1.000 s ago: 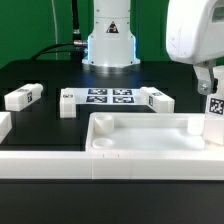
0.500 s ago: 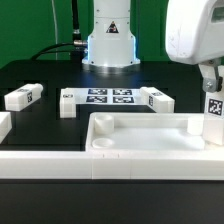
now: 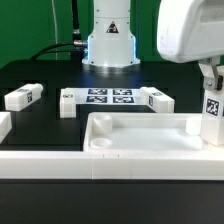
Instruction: Assemble desk
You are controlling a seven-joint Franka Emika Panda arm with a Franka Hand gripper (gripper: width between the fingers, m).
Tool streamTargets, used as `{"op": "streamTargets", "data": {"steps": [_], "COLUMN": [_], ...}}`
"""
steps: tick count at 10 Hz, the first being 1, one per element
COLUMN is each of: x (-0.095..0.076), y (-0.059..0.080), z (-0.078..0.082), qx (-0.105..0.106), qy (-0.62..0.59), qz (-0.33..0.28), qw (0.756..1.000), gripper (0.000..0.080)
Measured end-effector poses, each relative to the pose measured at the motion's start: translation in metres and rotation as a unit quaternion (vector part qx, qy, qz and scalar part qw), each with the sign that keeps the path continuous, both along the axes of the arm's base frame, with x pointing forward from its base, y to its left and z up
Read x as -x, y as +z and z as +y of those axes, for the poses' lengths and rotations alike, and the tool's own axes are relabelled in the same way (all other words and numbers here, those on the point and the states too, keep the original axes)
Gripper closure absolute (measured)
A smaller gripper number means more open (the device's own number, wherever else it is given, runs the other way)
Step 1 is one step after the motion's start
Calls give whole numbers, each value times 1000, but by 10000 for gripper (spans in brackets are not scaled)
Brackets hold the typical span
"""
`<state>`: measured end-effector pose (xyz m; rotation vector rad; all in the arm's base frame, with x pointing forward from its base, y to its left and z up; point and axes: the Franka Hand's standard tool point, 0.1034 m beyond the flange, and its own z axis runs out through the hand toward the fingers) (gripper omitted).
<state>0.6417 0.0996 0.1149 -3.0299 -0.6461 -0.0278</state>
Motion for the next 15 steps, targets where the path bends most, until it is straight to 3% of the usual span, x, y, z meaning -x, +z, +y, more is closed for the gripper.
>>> {"op": "streamTargets", "data": {"steps": [4,8,11,13,14,15], "x": [-1,-1,-2,-1,0,0], "y": [-1,-2,-2,-3,-3,-3], "z": [-1,-3,-4,-5,-4,-4], "qx": [-16,-25,-29,-35,-34,-34], "qy": [-147,-336,-477,-604,-630,-638], "qz": [9,20,28,41,43,44], "qw": [989,941,878,795,774,768], "gripper": [509,509,509,509,509,499]}}
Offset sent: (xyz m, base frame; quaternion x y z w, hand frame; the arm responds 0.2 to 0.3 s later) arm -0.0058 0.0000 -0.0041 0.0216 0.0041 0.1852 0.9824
